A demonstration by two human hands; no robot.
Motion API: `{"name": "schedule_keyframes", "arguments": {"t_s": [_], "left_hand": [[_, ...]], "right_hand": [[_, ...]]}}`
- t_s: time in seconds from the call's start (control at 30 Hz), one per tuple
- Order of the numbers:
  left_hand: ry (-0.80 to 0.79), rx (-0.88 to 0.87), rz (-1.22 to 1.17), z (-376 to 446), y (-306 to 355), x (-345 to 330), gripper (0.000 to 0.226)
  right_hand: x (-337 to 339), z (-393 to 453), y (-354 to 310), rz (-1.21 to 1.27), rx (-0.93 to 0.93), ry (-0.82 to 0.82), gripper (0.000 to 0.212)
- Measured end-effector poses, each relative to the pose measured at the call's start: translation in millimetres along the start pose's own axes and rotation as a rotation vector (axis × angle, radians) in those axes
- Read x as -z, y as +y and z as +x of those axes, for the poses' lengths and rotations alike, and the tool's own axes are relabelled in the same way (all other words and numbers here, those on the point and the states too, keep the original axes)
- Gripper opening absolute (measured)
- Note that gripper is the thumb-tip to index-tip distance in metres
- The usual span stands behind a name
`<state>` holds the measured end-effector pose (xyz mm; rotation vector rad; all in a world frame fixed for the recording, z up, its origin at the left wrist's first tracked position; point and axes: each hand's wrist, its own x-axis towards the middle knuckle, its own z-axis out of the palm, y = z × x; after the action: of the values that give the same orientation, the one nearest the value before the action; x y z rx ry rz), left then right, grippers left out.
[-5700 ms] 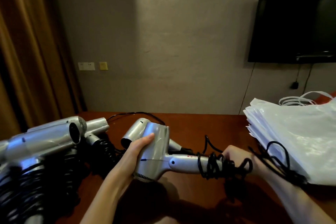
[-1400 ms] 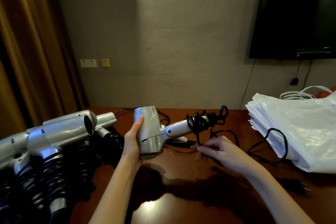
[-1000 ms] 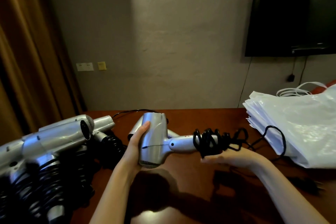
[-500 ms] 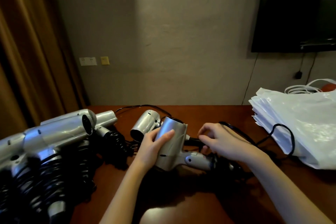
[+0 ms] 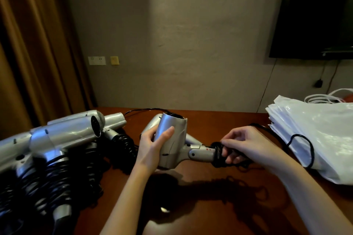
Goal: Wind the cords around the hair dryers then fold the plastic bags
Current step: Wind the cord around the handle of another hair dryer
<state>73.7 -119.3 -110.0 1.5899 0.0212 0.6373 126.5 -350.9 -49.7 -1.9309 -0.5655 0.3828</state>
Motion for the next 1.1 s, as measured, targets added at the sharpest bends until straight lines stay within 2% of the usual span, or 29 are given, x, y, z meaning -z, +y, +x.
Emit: {"name": "schedule_keyframes", "arguments": {"t_s": [0.1, 0.3, 0.4, 0.47, 0.63, 0.7, 0.77, 0.83, 0.93, 1.03, 1.1], "left_hand": [[0.057, -0.033, -0.01, 0.3, -0.3, 1.7, 0.045], [0.196, -0.059, -0.027, -2.4, -5.2, 0.3, 0.05], [0.211, -0.054, -0.037, -2.8, -6.2, 0.8, 0.049], [0.225, -0.034, -0.048, -2.9, -7.6, 0.3, 0.049], [0.279, 0.024, -0.066, -1.5, -9.2, 1.3, 0.045], [0.321, 0.057, -0.101, -0.4, -9.3, 2.5, 0.04], [0.359, 0.092, -0.158, 0.1, -8.1, 2.4, 0.044], [0.41, 0.142, -0.251, 1.3, -5.9, 2.7, 0.051], [0.443, 0.217, -0.392, 5.7, -5.8, 6.6, 0.058], [0.368, 0.258, -0.438, 5.5, -3.8, 7.8, 0.062], [0.285, 0.288, -0.453, 5.3, -4.6, 6.2, 0.057]], "right_hand": [[-1.9, 0.1, 2.6, 0.148, 0.011, 0.009, 0.014], [-12.5, 4.8, 11.2, 0.665, -0.018, -0.085, 0.028], [-15.4, 6.5, 15.7, 0.784, -0.044, -0.125, 0.035], [-20.4, 6.5, 17.0, 0.754, -0.048, -0.09, 0.034], [-36.3, 8.0, 17.1, 0.386, 0.029, 0.133, 0.014], [-40.8, 8.6, 17.2, 0.333, 0.052, 0.178, 0.018], [-44.8, 7.9, 17.5, 0.386, 0.086, 0.165, 0.021], [-48.9, 5.8, 18.5, 0.499, 0.098, 0.086, 0.019], [-53.0, 5.9, 23.3, 0.521, 0.026, -0.036, 0.022], [-52.8, 7.7, 28.7, 0.443, -0.054, -0.052, 0.03], [-47.0, 7.3, 31.7, 0.357, -0.084, -0.071, 0.036]]}}
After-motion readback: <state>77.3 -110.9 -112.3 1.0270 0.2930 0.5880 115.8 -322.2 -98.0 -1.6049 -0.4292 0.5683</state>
